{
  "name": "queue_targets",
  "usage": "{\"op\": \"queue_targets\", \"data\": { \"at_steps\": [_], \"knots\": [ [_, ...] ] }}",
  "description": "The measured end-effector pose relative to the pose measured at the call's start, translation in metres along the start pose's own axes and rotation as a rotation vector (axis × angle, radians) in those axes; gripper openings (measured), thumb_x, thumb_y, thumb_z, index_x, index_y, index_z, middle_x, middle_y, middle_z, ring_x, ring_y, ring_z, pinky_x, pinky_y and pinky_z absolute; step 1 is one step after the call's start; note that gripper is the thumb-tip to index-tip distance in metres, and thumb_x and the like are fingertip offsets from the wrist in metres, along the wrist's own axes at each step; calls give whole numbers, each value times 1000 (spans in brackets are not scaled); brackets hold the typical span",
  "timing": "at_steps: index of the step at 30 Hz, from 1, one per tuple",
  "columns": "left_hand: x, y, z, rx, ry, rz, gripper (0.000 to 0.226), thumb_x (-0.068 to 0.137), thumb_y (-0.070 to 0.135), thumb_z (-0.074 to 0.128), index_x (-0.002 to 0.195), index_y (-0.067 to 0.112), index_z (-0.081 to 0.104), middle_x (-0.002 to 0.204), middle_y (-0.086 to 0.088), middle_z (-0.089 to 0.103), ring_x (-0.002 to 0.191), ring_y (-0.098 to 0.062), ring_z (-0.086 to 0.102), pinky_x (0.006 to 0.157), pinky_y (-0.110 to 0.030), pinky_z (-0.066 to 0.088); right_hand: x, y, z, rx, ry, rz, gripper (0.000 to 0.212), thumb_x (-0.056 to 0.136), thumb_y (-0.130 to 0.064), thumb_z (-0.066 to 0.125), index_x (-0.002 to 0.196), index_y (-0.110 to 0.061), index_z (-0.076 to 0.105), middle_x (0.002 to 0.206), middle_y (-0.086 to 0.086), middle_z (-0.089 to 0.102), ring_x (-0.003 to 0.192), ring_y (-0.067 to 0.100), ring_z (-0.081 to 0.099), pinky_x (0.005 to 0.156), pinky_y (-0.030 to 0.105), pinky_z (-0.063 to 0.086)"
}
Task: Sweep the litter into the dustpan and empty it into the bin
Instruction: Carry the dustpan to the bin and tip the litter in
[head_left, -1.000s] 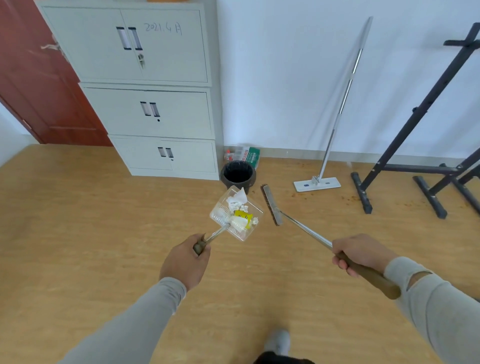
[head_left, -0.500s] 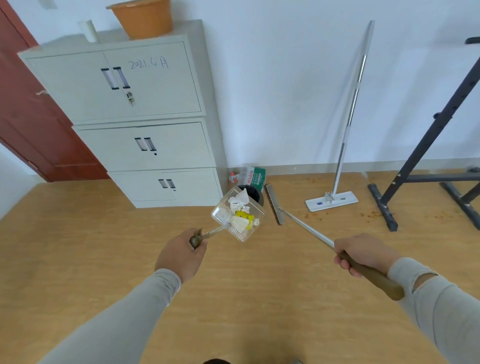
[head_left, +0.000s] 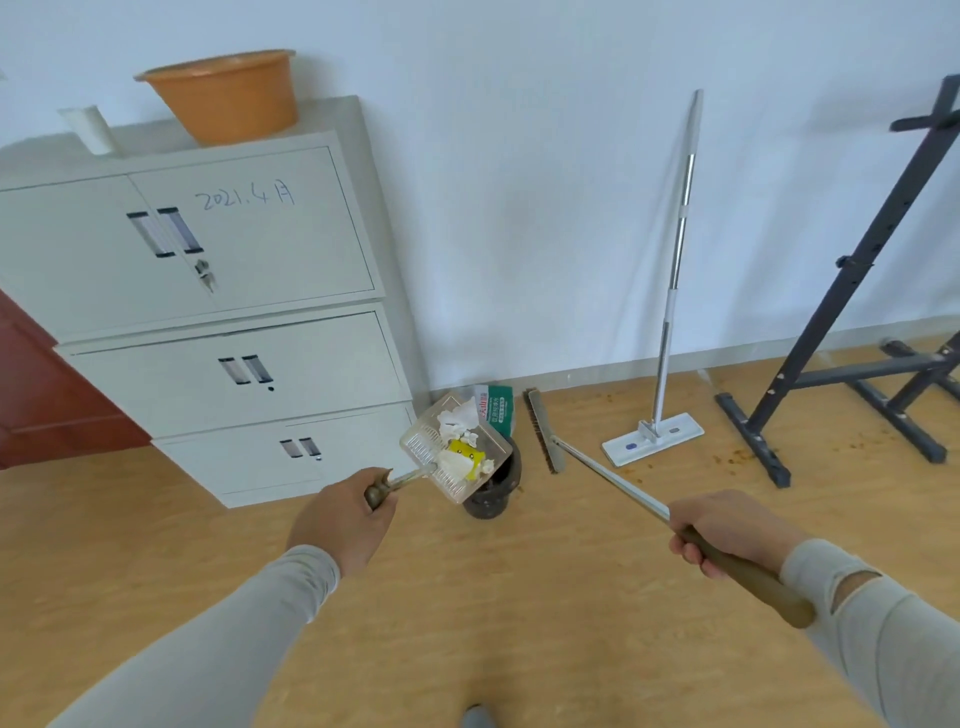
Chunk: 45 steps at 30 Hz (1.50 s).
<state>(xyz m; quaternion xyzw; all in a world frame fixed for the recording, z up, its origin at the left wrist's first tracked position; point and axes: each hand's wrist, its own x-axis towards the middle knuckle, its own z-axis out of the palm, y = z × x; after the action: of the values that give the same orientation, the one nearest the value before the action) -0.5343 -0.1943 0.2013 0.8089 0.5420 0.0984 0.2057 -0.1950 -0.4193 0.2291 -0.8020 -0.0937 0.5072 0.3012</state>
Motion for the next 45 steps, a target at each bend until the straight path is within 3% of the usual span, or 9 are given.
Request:
{"op": "queue_targets", "data": {
  "at_steps": [6,11,16,22,34,45],
  "knots": [
    [76,-34,-17,35,-39,76,27,97,43,57,123,36,62,81,15,65,76,-16,64,69,-29,50,18,-49,43,-20,52,1,15,84,-4,56,87,8,66,65,15,68,43,19,50,40,23,44],
    [122,-48,-26,70,-96,136,28,97,45,56,124,35,61,86,10,69,80,-19,66,74,-32,54,29,-70,66,-14,78,10,16,84,-6,57,82,6,66,63,15,67,47,23,48,42,26,43],
    [152,-50,-27,81,-125,158,32,97,45,56,127,36,61,85,11,69,82,-18,66,75,-32,55,37,-86,70,40,80,31,14,87,-2,54,83,7,64,54,13,62,33,16,46,36,20,40],
    [167,-45,-28,119,-134,179,30,97,43,57,127,37,62,87,11,69,84,-18,66,79,-33,56,53,-95,63,51,82,36,14,87,-2,54,83,7,65,52,12,62,33,17,47,37,20,40],
    [186,-40,-26,298,-193,311,30,99,45,52,128,40,59,90,12,68,86,-19,65,80,-34,54,70,-92,76,124,66,38,11,88,-2,55,86,4,64,67,17,64,41,18,49,37,22,41],
    [200,-18,1,471,-259,438,32,101,42,45,130,36,56,101,7,73,90,-23,68,71,-31,44,76,-81,88,104,54,28,13,86,-2,55,83,5,65,63,17,63,42,21,47,38,24,41]
  ]
}}
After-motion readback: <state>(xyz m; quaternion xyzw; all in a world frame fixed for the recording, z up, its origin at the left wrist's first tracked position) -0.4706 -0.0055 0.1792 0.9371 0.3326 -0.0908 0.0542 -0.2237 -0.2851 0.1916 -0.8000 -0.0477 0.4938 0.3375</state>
